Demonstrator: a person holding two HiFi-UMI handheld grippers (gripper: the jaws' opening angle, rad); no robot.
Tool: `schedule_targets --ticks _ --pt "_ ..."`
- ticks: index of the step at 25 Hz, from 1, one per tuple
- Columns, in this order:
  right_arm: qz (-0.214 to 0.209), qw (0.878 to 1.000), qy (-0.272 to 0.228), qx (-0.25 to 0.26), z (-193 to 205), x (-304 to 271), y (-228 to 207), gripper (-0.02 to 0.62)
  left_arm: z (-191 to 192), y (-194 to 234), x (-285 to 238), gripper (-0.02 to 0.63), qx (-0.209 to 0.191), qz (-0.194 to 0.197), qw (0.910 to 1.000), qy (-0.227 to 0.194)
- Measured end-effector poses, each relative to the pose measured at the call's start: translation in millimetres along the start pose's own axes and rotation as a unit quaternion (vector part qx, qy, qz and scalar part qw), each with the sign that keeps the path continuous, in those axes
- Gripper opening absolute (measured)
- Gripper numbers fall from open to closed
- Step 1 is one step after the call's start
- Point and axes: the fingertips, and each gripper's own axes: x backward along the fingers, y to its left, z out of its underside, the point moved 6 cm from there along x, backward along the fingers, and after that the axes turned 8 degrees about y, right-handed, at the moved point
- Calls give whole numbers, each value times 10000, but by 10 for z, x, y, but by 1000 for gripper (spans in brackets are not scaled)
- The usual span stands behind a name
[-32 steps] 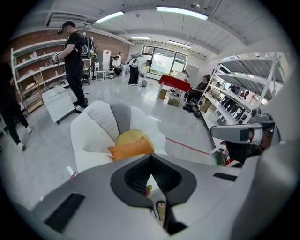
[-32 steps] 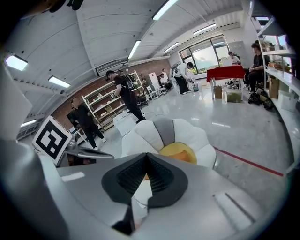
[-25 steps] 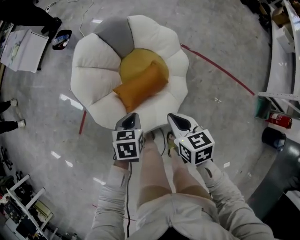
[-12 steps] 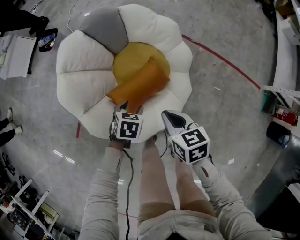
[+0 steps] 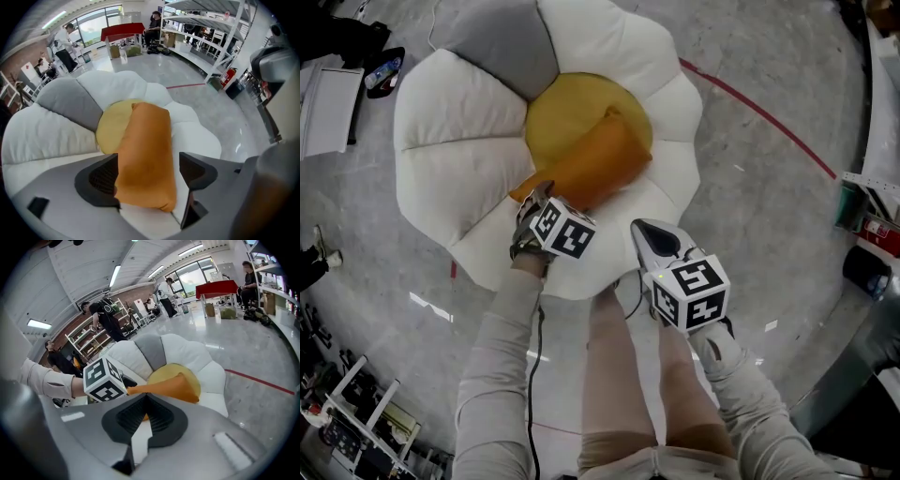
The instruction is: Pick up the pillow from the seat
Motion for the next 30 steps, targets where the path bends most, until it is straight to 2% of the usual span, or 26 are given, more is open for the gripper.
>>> schedule_targets --ticks 7,11,13,19,26,30 --pt "-26 10000 -17 -50 16 -214 -116 0 -149 67 -370 509 -930 187 9947 386" --pt "31 9998 -76 -153 31 -281 -232 0 -229 110 -604 563 -1190 217 9905 656" --pt "64 9997 -89 -206 63 -301 -283 0 -256 125 -706 588 -1240 234 9888 794" --pt "147 9994 -43 -319 175 -384 -378 0 -259 143 -935 589 -1138 523 9859 1114" --pt "156 9991 -9 -390 267 -443 -351 0 -232 140 -1073 589 -1029 419 9822 1516" --pt "152 9991 -2 -390 265 -435 -321 0 -228 128 -1041 577 -1050 303 9835 1442"
